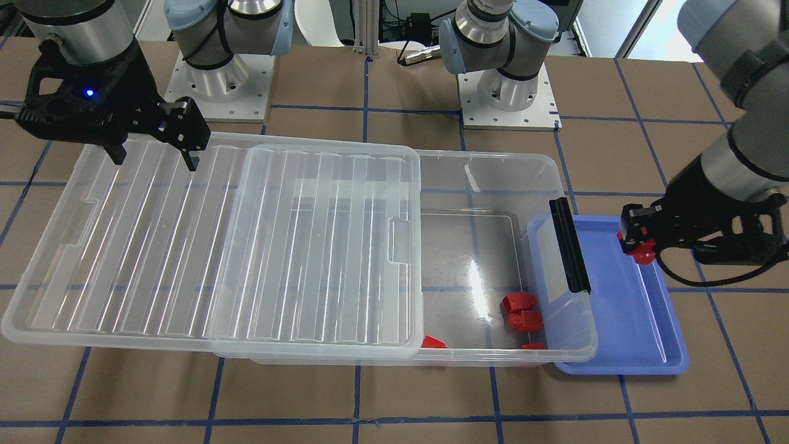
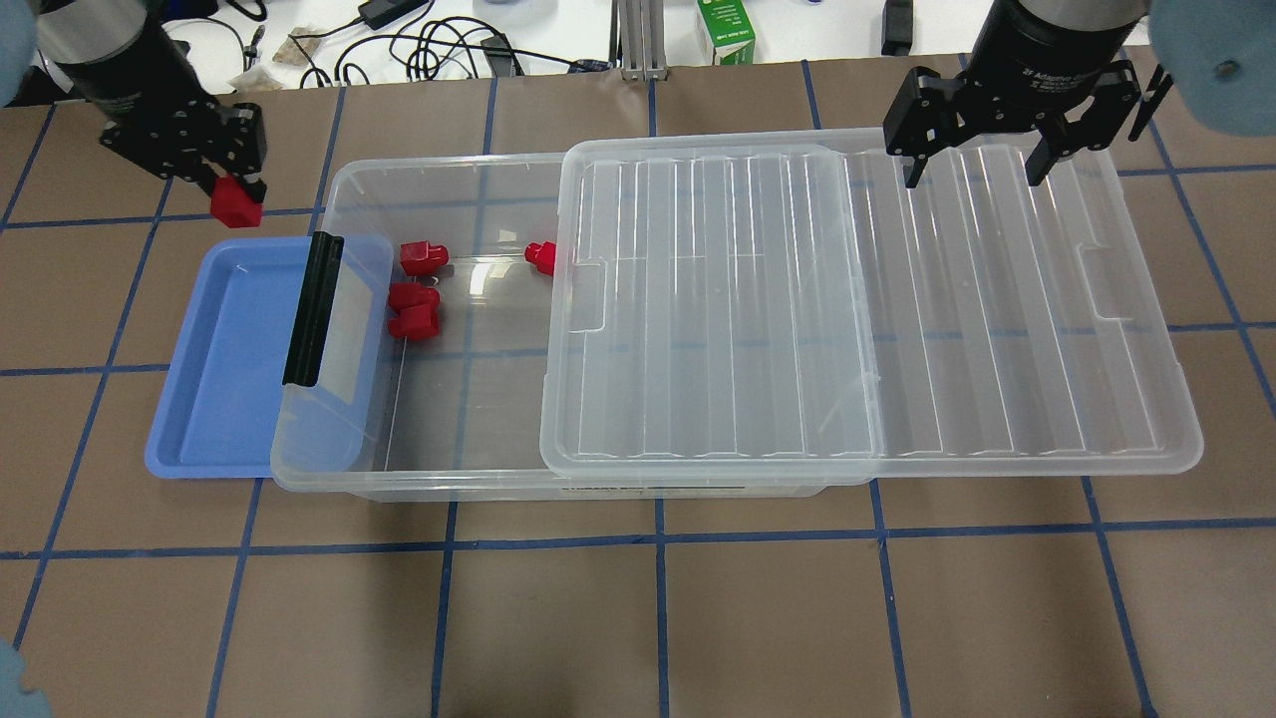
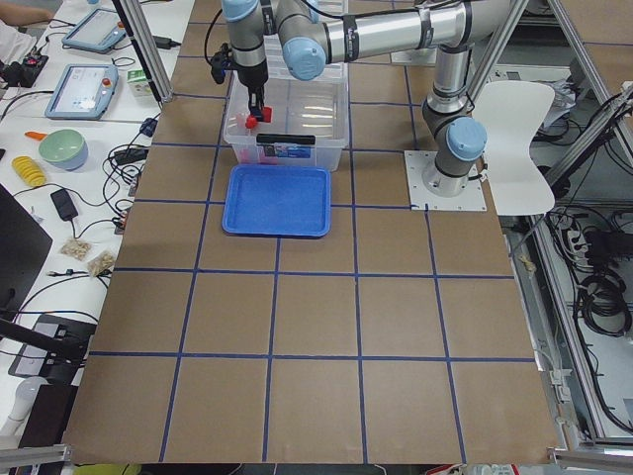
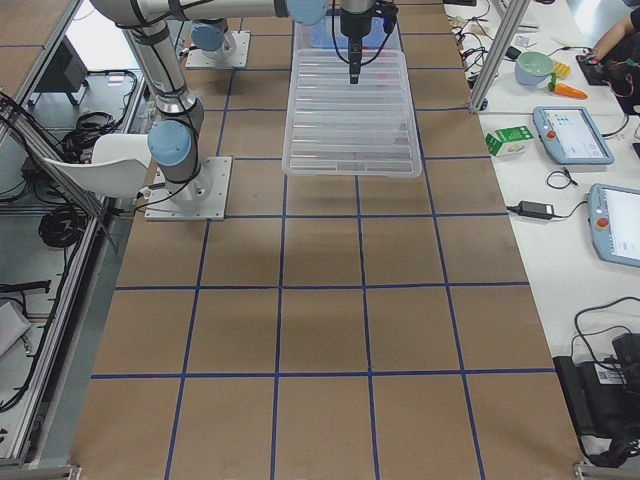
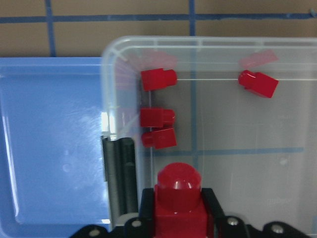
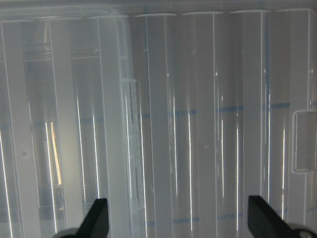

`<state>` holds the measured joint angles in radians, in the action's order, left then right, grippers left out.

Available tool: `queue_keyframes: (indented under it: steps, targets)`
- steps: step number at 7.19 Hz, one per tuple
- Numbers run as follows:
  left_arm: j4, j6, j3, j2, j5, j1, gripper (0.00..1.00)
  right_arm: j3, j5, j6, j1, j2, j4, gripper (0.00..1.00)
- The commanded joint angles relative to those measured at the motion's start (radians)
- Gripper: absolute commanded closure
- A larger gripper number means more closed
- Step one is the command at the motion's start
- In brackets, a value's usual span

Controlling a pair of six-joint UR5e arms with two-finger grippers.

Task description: Place red block in blue tray from box

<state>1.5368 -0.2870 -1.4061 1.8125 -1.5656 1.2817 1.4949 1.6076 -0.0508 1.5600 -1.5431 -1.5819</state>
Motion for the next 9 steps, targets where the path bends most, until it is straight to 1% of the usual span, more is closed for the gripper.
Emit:
queue_keyframes:
  steps: [1,3,5,6,7,9]
  targets:
    - [-0.021,-0.178,-0.036,0.040,-0.011,-0.117,1.00,0.004,-0.001,0.002,0.000,0.000,-0.001,0.00]
    - [-0.157,-0.193,-0.120,0.085,-0.008,-0.119,1.00,0.005,-0.002,0.002,0.000,0.000,0.000,0.00]
    - [-0.287,-0.193,-0.212,0.158,-0.005,-0.119,1.00,0.005,-0.002,0.002,0.000,-0.002,0.000,0.00]
    - [-0.349,-0.202,-0.241,0.195,-0.007,-0.119,1.00,0.007,-0.002,0.002,0.000,-0.003,0.000,0.00]
    - [-0.371,-0.199,-0.244,0.224,-0.007,-0.119,1.00,0.007,-0.002,0.003,0.000,-0.002,0.000,0.00]
    - [-0.368,-0.207,-0.251,0.277,-0.010,-0.120,1.00,-0.002,-0.003,0.020,-0.014,0.001,0.002,0.00]
